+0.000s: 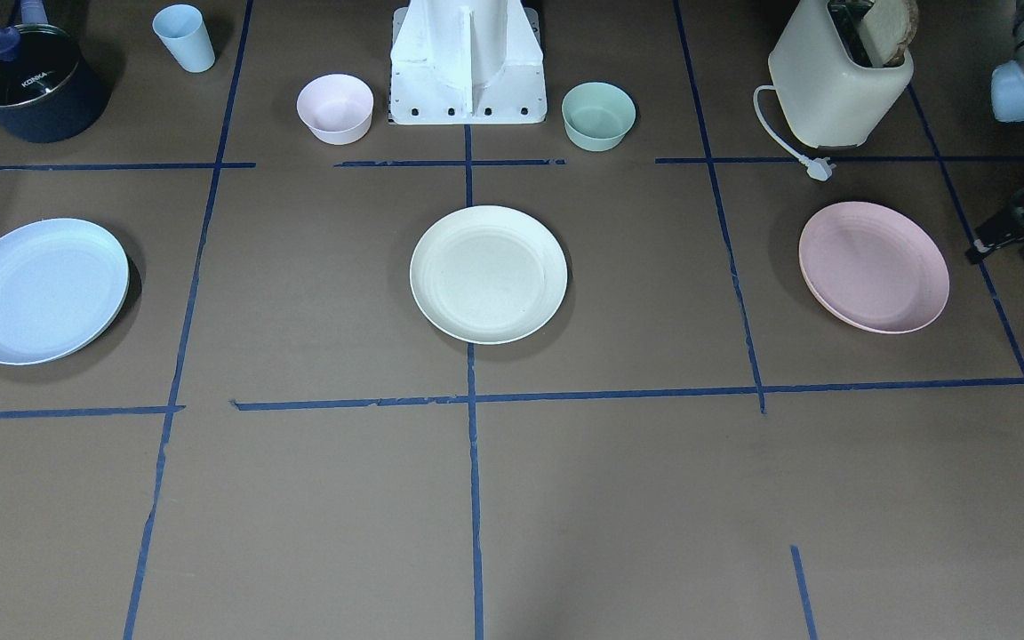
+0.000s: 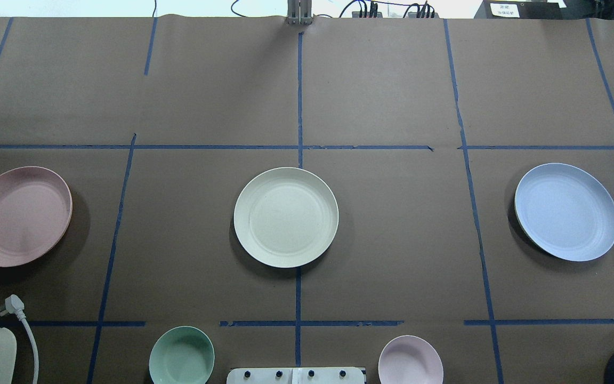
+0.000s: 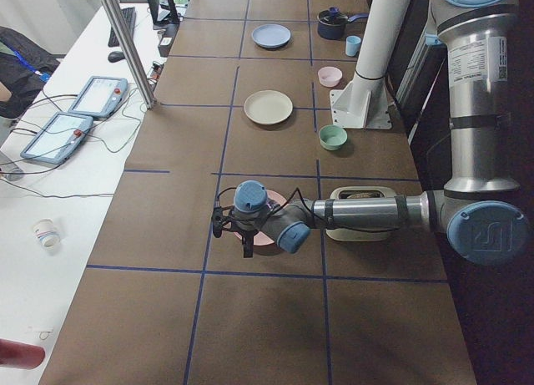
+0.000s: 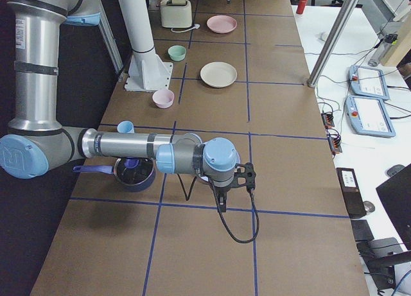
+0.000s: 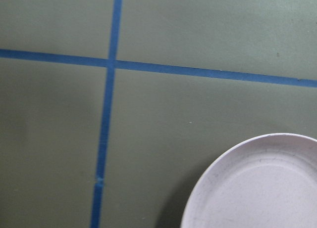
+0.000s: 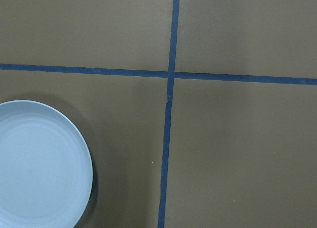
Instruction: Stack three plates with pink and blue
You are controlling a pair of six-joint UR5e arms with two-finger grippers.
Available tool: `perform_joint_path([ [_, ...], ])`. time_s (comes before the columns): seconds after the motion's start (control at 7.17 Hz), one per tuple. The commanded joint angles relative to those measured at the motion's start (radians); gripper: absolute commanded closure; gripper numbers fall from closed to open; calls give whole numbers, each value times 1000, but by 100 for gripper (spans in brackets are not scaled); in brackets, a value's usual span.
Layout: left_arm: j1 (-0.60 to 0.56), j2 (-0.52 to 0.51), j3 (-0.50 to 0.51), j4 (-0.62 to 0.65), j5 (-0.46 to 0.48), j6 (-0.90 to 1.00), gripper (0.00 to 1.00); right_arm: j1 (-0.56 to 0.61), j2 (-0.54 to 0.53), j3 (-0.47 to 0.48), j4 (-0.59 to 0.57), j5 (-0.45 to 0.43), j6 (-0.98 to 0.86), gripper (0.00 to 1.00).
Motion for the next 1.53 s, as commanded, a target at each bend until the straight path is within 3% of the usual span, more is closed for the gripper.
perform_joint_path([
  [0.0, 88, 1, 43, -78, 58, -73, 0, -1, 0, 0, 0, 0, 0, 0],
  [0.56, 137, 1, 73, -78, 55, -73, 0, -2, 0, 0, 0, 2, 3, 0],
  [0.7, 137, 4, 71, -79, 54, -68, 26, -2, 0, 0, 2, 2, 3, 0],
  [0.84, 137, 5, 71, -78, 52, -66, 62, -2, 0, 1, 2, 2, 6, 0],
  [0.98, 135, 8, 67, -78, 49, -65, 87, -2, 0, 5, 2, 2, 6, 0],
  [1.12, 131, 8, 64, -78, 46, -65, 95, -2, 0, 5, 2, 2, 4, 0],
  [1.4, 78, 25, 25, -70, -107, -65, 100, -2, 17, 18, 0, 9, 4, 0],
])
